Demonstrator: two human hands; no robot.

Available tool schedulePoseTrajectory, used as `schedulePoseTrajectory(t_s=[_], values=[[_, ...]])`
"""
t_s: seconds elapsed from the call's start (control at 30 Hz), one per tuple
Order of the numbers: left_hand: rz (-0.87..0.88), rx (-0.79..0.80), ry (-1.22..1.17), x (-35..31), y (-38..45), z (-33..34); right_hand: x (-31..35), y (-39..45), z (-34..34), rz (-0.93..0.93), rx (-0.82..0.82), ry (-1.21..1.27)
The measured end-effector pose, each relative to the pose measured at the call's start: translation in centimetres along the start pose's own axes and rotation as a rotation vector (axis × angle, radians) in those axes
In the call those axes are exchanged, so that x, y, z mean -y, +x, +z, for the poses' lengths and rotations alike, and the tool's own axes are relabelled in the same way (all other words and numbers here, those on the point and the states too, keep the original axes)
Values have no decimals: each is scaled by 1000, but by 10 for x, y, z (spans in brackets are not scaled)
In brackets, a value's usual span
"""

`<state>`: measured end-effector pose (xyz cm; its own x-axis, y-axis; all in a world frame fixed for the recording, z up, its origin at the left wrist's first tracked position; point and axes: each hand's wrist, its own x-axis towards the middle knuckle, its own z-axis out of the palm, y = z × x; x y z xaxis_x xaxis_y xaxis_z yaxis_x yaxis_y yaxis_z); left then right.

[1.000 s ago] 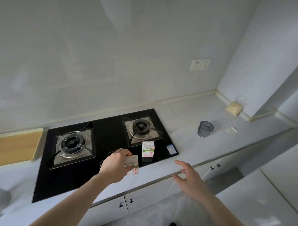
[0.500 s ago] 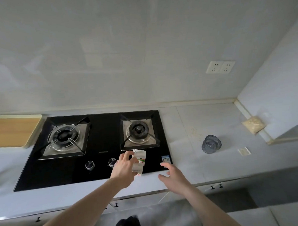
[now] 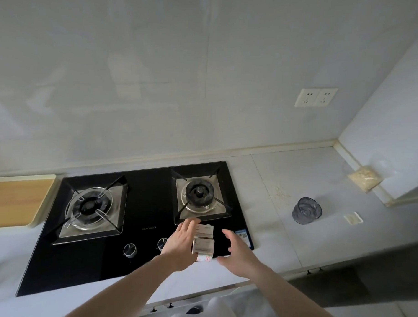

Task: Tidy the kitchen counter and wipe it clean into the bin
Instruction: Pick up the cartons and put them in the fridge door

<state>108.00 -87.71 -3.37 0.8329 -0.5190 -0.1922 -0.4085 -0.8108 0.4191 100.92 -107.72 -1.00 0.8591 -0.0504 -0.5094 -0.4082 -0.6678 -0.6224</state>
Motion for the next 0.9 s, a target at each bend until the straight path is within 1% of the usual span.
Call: schedulePoseTrajectory(t_s=[0.1,0.2,0.37,0.47,0.57,0.7,0.77,0.9], values=[[1,132,13,7,9,-6,7,15,10,-39,-41,-57],[5,195,19,10,17,-7,10,27,22,-23,-59,-67],[22,228,-31,12,25,0,7,29,40,19,-163,-50],[57,237,-40,12,30,1,3,24,44,30,-214,-3],[93,242,-91,6,35,-2,-2,11,41,25,-253,99],[183,254,-162,-15,38,-16,-14,-27,17,37,-311,250],[211,220,-214,-27,40,-28,-18,-48,-6,62,-348,246],[320,155,-306,-72,54,-54,-38,-96,-63,110,-523,243]])
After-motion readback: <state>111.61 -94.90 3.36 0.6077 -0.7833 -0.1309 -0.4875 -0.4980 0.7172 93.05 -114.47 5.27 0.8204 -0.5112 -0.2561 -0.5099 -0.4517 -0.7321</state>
